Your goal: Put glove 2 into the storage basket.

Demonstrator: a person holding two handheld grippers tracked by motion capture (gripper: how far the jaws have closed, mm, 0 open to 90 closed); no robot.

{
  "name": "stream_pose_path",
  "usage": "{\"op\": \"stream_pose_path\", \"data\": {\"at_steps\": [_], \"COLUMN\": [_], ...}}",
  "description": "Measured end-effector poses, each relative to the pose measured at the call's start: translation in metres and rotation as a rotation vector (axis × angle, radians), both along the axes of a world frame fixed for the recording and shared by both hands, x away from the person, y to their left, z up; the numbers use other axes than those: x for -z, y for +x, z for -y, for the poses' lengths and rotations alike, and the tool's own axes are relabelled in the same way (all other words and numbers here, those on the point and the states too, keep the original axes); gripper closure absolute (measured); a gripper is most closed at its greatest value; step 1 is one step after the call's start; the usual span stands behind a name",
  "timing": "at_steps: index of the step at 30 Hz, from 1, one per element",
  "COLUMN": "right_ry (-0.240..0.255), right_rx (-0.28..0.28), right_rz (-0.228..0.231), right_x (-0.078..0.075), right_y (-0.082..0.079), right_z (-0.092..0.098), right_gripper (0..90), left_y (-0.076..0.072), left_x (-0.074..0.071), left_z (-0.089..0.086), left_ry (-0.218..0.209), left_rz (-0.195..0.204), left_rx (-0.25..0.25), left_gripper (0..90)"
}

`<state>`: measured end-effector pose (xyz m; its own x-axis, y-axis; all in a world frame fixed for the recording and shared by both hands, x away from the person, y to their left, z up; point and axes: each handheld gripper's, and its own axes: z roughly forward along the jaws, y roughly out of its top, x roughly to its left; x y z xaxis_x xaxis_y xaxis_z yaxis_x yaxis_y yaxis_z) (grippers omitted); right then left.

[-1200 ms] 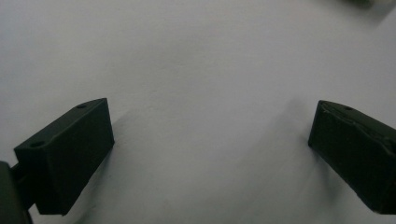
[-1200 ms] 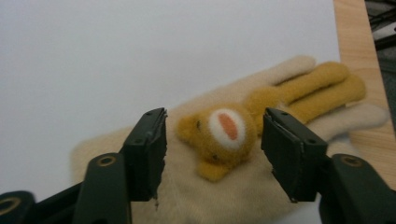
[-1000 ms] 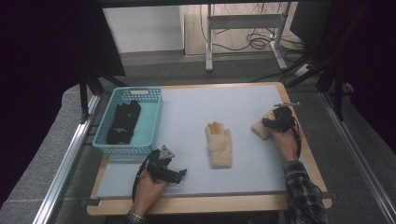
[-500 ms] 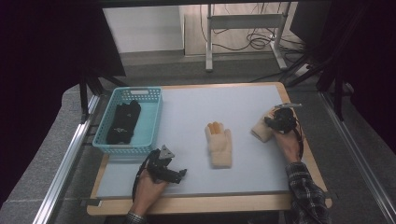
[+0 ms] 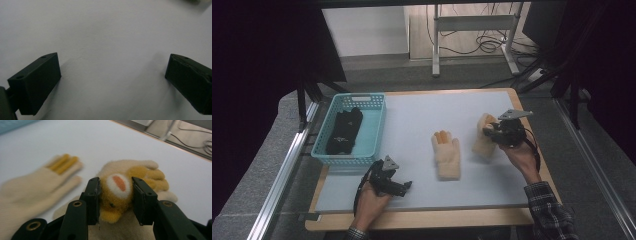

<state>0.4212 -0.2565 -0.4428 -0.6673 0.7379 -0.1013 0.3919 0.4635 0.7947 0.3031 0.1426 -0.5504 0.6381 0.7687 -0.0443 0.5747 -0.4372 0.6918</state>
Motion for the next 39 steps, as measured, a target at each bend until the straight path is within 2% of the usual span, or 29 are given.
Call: {"op": "stream_pose_path", "data": {"at_steps": [1, 2, 3, 4, 5, 6, 11, 13, 14, 17, 19, 20, 21, 22, 23, 26, 28, 30, 31, 33, 36, 37, 38, 39], "right_ry": [0.000, 0.016, 0.016, 0.023, 0.028, 0.028, 0.031, 0.017, 0.017, -0.001, -0.016, -0.016, -0.032, -0.032, -0.059, -0.080, -0.083, -0.056, -0.045, -0.040, 0.004, 0.014, 0.014, 0.008], "right_rx": [0.000, -0.049, -0.049, -0.072, -0.119, -0.119, -0.237, -0.291, -0.291, -0.331, -0.360, -0.360, -0.376, -0.376, -0.382, -0.376, -0.365, -0.359, -0.354, -0.346, -0.305, -0.259, -0.259, -0.199], "right_rz": [0.000, -0.007, -0.007, -0.009, -0.009, -0.009, -0.027, -0.046, -0.046, -0.068, -0.093, -0.093, -0.111, -0.111, -0.121, -0.131, -0.144, -0.155, -0.149, -0.142, -0.123, -0.109, -0.109, -0.109], "right_x": [0.000, -0.006, -0.006, -0.009, -0.013, -0.013, -0.015, -0.009, -0.009, 0.002, 0.016, 0.016, 0.025, 0.025, 0.035, 0.043, 0.050, 0.053, 0.050, 0.046, 0.035, 0.029, 0.029, 0.028], "right_y": [0.000, -0.008, -0.008, -0.011, -0.018, -0.018, -0.029, -0.029, -0.029, -0.026, -0.022, -0.022, -0.021, -0.021, -0.021, -0.020, -0.019, -0.019, -0.019, -0.019, -0.018, -0.016, -0.016, -0.014], "right_z": [0.000, -0.009, -0.009, -0.014, -0.025, -0.025, -0.056, -0.075, -0.075, -0.091, -0.104, -0.104, -0.110, -0.110, -0.114, -0.115, -0.116, -0.114, -0.112, -0.109, -0.096, -0.085, -0.085, -0.073], "right_gripper": [59.5, 59.3, 59.3, 59.2, 59.1, 59.1, 58.8, 58.5, 58.5, 58.0, 57.3, 57.3, 56.5, 56.5, 55.0, 52.7, 48.9, 45.1, 39.3, 38.3, 36.7, 36.9, 36.9, 39.4], "left_y": [0.000, 0.000, 0.000, 0.000, 0.000, 0.000, 0.000, 0.000, 0.000, 0.000, 0.000, 0.000, 0.000, 0.000, 0.000, 0.000, 0.000, 0.000, 0.000, 0.000, 0.000, 0.000, 0.000, 0.000], "left_x": [0.000, 0.000, 0.000, 0.000, 0.000, 0.000, 0.000, 0.000, 0.000, 0.000, 0.000, 0.000, 0.000, 0.000, 0.000, 0.000, 0.000, 0.000, 0.000, 0.000, 0.000, 0.000, 0.000, 0.000], "left_z": [0.000, 0.000, 0.000, 0.000, 0.000, 0.000, 0.000, 0.000, 0.000, 0.000, 0.000, 0.000, 0.000, 0.000, 0.000, 0.000, 0.000, 0.000, 0.000, 0.000, 0.000, 0.000, 0.000, 0.000], "left_ry": [0.000, 0.000, 0.000, 0.002, 0.002, 0.002, 0.001, 0.002, 0.002, 0.001, 0.001, 0.001, 0.001, 0.001, -0.005, -0.002, -0.002, -0.002, -0.002, -0.002, -0.002, -0.002, -0.002, -0.002], "left_rz": [0.000, 0.000, 0.000, 0.002, 0.002, 0.002, 0.002, 0.002, 0.002, 0.002, 0.002, 0.002, 0.003, 0.003, 0.001, 0.001, 0.001, 0.001, 0.001, 0.001, 0.001, 0.001, 0.001, 0.001], "left_rx": [0.000, 0.000, 0.000, 0.002, 0.001, 0.001, 0.001, 0.001, 0.001, 0.002, 0.001, 0.001, 0.002, 0.002, -0.004, -0.001, -0.002, -0.001, -0.001, -0.002, -0.001, -0.002, -0.002, -0.001], "left_gripper": [0.4, 0.4, 0.4, 0.4, 0.4, 0.4, 0.4, 0.4, 0.4, 0.4, 0.4, 0.4, 0.4, 0.4, 0.4, 0.4, 0.3, 0.4, 0.4, 0.4, 0.4, 0.4, 0.4, 0.4]}}
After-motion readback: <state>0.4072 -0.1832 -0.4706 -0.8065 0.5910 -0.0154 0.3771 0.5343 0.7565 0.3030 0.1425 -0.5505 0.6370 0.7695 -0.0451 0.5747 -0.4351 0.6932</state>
